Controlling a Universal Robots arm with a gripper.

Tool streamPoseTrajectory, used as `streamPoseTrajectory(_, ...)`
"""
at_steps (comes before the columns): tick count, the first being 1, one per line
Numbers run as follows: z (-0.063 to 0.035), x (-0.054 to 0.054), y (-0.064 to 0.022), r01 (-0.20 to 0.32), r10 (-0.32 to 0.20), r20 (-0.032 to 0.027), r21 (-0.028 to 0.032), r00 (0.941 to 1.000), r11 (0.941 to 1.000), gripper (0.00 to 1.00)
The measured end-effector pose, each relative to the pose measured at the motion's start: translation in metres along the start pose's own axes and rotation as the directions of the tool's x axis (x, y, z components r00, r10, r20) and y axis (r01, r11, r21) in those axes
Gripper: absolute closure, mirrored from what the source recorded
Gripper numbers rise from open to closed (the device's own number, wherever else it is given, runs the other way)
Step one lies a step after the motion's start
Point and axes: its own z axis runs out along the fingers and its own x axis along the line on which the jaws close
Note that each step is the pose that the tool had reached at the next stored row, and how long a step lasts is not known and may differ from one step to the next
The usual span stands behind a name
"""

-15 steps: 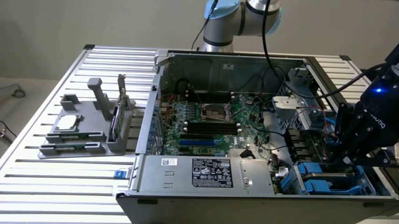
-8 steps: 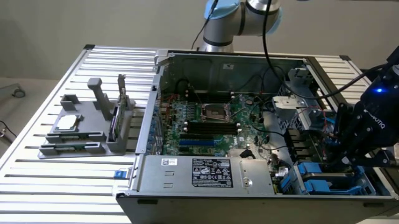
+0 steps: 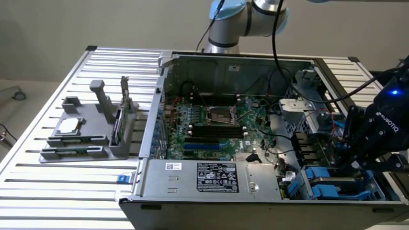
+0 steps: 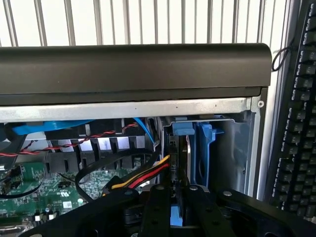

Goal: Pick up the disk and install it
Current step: 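Insert the first disk wire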

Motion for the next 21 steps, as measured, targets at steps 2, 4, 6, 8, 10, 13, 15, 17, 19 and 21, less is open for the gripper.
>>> streamPoseTrajectory(2,0.0,0.0,0.0022,0.001,-0.001,0.0008,0.0089,1.0,1.0,0.83)
streamPoseTrajectory(4,0.0007,0.0,0.0035,0.002,-0.002,0.0009,0.0165,1.0,0.9999,0.83)
streamPoseTrajectory(6,0.0015,0.0,0.0045,0.002,-0.002,0.0015,0.024,1.0,0.9997,0.83)
streamPoseTrajectory(8,0.0024,0.0,0.0054,0.003,-0.003,0.0018,0.032,1.0,0.9995,0.83)
streamPoseTrajectory(10,0.0027,0.001,0.0066,0.004,-0.004,0.0025,0.0405,1.0,0.9992,0.83)
streamPoseTrajectory(13,0.0029,0.001,0.0104,0.005,-0.005,0.0029,0.0565,1.0,0.9984,0.83)
streamPoseTrajectory(15,0.0028,0.001,0.0136,0.006,-0.006,0.0032,0.0661,1.0,0.9978,0.83)
streamPoseTrajectory(17,0.0029,0.001,0.0162,0.007,-0.007,0.0039,0.0741,1.0,0.9972,0.83)
streamPoseTrajectory(19,0.0036,0.001,0.0176,0.007,-0.007,0.004,0.081,1.0,0.9967,0.83)
streamPoseTrajectory(21,0.0044,0.001,0.0184,0.008,-0.008,0.0047,0.0871,1.0,0.9962,0.83)
